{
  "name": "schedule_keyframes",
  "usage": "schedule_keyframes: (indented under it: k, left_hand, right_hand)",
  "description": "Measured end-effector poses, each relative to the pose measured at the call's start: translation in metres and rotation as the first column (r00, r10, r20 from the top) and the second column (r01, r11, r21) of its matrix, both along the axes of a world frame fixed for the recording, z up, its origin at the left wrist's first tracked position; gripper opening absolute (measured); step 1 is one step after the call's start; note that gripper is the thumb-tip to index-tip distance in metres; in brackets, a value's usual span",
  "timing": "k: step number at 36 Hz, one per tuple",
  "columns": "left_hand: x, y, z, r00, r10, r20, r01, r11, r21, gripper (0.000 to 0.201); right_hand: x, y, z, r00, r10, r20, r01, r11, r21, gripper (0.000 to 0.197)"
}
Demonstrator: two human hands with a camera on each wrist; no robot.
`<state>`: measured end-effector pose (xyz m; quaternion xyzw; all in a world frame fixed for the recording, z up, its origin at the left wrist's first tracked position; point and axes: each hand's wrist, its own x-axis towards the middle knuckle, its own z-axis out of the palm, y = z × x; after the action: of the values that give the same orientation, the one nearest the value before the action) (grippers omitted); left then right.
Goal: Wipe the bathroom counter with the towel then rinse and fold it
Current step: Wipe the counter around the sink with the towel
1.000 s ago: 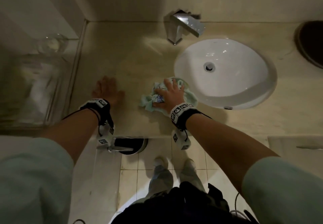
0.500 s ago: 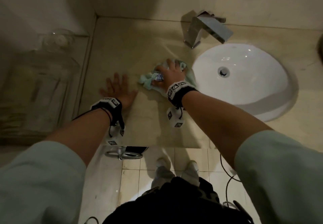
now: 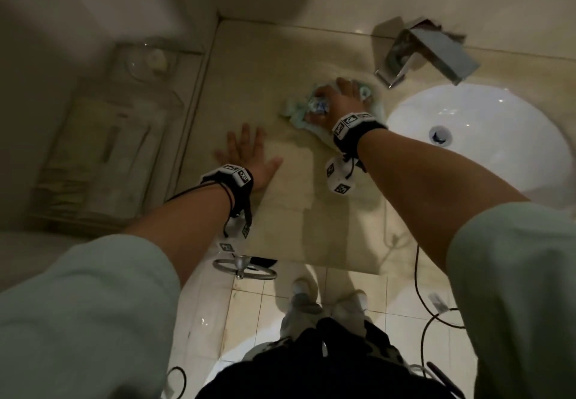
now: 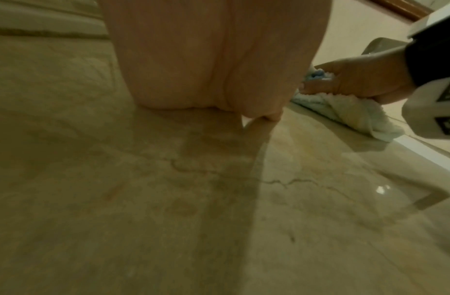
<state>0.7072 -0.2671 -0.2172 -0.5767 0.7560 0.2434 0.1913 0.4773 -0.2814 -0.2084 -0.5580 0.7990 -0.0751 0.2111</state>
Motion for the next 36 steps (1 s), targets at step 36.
schedule_keyframes:
  k: [36]
  left_hand:
    - [-0.002,0.008,-0.004,1.000,0.026,0.016,-0.025,0.998,-0.049,0.079]
  right_hand:
    - [0.044,0.125,0.002,0.995,0.087,-0.049,-0.083,0.992,0.092,0.066]
